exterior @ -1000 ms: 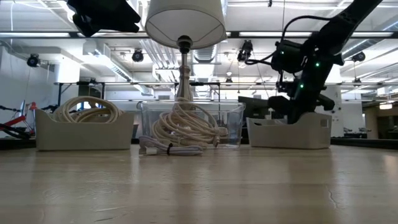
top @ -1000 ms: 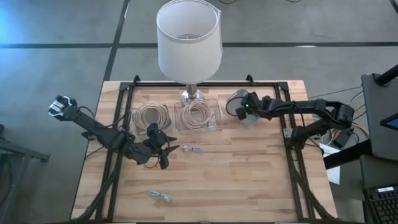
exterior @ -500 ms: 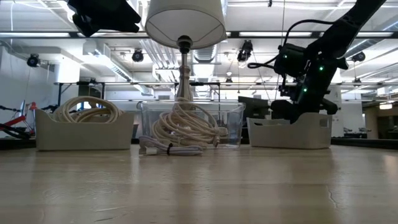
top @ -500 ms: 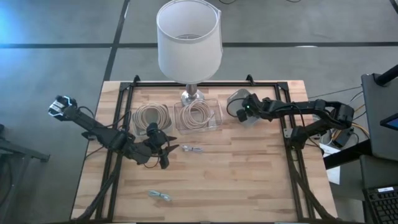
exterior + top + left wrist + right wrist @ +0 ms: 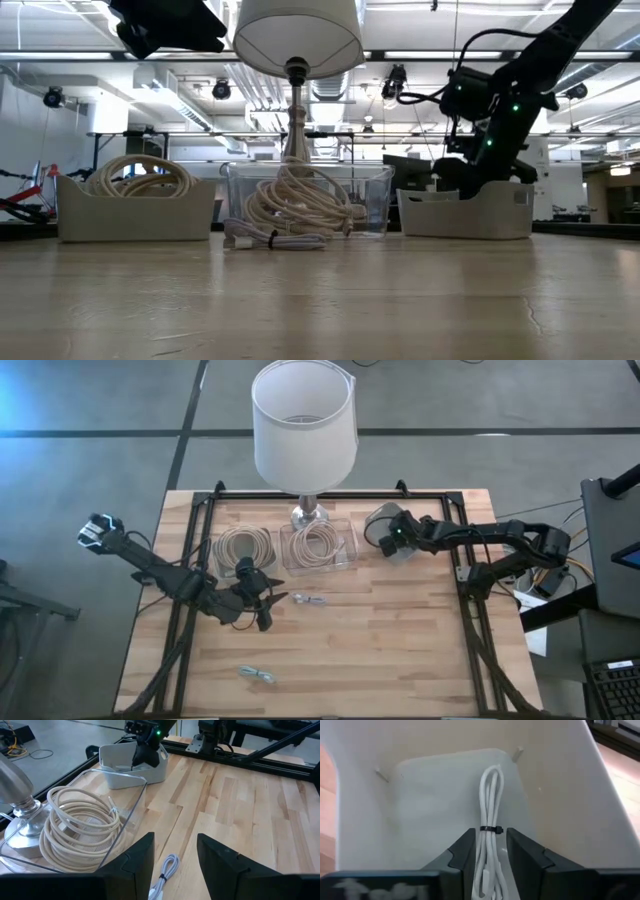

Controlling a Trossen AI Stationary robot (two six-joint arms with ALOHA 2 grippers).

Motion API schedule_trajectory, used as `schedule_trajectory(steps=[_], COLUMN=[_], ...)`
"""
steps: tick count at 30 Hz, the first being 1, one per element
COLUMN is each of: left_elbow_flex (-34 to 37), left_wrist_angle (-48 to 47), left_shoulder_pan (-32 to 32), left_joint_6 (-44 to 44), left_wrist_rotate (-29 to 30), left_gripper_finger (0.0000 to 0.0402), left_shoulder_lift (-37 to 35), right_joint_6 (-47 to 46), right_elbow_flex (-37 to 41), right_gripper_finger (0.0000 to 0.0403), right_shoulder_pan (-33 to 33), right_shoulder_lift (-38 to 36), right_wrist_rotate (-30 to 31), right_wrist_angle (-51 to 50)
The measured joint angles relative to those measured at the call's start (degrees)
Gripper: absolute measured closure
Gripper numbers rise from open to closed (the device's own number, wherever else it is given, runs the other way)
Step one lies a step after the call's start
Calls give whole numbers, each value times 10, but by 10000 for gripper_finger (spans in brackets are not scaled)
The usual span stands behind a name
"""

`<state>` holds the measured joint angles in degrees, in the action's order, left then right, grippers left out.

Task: Pick & Place USB Port
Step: Put the purple charger cable into the right gray bin

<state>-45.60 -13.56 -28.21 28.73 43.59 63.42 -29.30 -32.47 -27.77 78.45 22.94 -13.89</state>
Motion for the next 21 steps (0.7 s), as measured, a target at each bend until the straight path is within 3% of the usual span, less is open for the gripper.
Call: schedule_trajectory(steps=[9, 21], left_elbow_flex=[0, 6], left_wrist_angle=[0, 0], left_shoulder_pan=[0, 0], left_joint_6=[0, 5], left_wrist_rotate=[0, 0], left_gripper_finger=[250, 250], left_shoulder_lift=[0, 0], right_joint_6=[3, 81], right_elbow_flex=[-41, -123], right_gripper_finger=[301, 298], right_shoulder_pan=[13, 126], right_shoulder_lift=[-7, -12], right_wrist_rotate=[0, -5], right_wrist_angle=[-4, -10])
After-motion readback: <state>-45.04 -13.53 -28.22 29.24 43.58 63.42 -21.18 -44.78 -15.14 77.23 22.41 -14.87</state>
